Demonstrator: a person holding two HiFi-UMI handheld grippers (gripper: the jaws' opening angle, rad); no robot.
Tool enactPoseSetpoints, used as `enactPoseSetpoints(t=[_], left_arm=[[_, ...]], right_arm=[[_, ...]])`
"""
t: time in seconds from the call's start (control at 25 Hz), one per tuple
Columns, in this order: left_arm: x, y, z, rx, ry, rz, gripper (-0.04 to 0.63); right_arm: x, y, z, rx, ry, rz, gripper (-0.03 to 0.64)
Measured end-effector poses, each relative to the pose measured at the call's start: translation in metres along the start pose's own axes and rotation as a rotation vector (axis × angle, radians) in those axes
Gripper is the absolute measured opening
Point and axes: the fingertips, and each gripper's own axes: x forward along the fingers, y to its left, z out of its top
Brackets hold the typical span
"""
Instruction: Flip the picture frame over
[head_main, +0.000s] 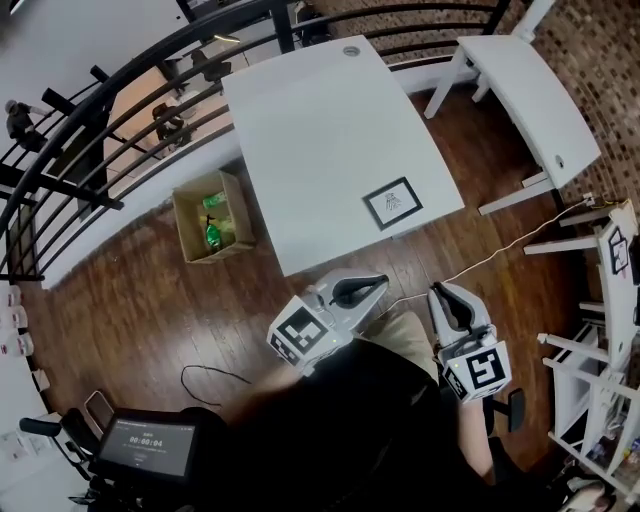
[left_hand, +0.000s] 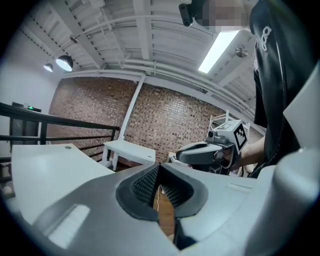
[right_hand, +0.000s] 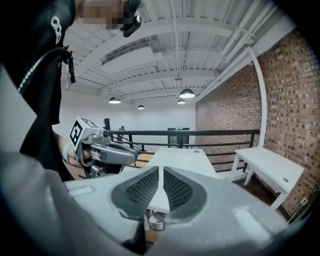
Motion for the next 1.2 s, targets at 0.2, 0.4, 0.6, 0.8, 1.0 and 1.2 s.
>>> enactPoseSetpoints(t=[0.2,0.4,0.6,0.8,1.0,1.2], left_arm=[[0.007,0.006,-0.005,-0.023,0.002,0.027,0.014],[0.031,0.006,-0.012,-0.025,0.016,0.070,0.014],[0.051,0.023,-0.019,-0.080,0.027,0.115,0.014],[0.080,0.044,-0.021,-0.130,0.043,0.176,0.014],[0.135,0.061,-0.028,-0.155,0.051,0.258,0.014],[0.172,0.079,-0.059,-0.248,0.107,0.348,0.014]], right_arm=[[0.007,-0.011,-0.001,-0.002,0.012,0.020,0.011],[0.012,-0.041,-0.014,-0.009,0.029,0.069,0.011],[0.037,-0.070,-0.018,-0.039,0.044,0.148,0.011],[0.058,-0.095,-0.022,-0.083,0.052,0.264,0.011],[0.072,-0.134,-0.039,-0.113,0.084,0.370,0.020],[0.093,-0.167,-0.065,-0.129,0.130,0.460,0.043]])
